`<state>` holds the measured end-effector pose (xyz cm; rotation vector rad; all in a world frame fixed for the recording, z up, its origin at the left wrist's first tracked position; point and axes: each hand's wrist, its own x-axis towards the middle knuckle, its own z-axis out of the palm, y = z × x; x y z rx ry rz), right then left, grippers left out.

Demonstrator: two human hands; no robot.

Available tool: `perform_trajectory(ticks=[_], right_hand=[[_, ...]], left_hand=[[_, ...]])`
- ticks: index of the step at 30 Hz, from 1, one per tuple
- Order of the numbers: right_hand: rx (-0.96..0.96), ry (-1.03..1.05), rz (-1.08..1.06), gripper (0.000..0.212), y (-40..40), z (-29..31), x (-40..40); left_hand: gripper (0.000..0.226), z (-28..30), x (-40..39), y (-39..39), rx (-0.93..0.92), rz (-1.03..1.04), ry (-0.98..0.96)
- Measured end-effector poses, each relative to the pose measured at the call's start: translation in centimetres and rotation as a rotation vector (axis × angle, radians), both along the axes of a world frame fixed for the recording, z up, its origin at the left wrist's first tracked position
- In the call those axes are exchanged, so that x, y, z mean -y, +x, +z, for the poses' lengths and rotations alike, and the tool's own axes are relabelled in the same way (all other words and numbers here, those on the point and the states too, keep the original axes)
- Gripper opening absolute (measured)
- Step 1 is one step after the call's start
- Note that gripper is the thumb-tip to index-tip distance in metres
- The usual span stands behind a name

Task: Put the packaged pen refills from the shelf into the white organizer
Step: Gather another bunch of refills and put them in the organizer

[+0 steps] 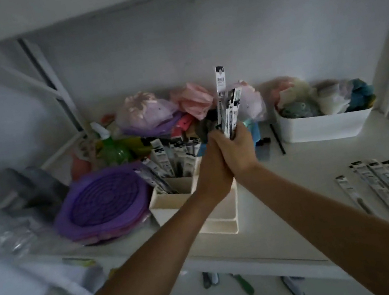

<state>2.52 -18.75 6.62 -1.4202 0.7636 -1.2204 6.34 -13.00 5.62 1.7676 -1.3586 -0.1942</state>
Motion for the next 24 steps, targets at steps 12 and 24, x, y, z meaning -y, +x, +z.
perform_trajectory(ticks=[12,24], right_hand=[[0.167,-0.112,0.083,0.005,6.1,3.1,-2.1],[-0.128,-0.061,-0.141,0.019,11.2,-3.3,-3.0]], left_hand=[[0.039,1.5,-4.5,11.9,0.146,-0.032,-0.234],[0.051,1.8,-1.7,18.7,-0.088,-0.227,-0.216]])
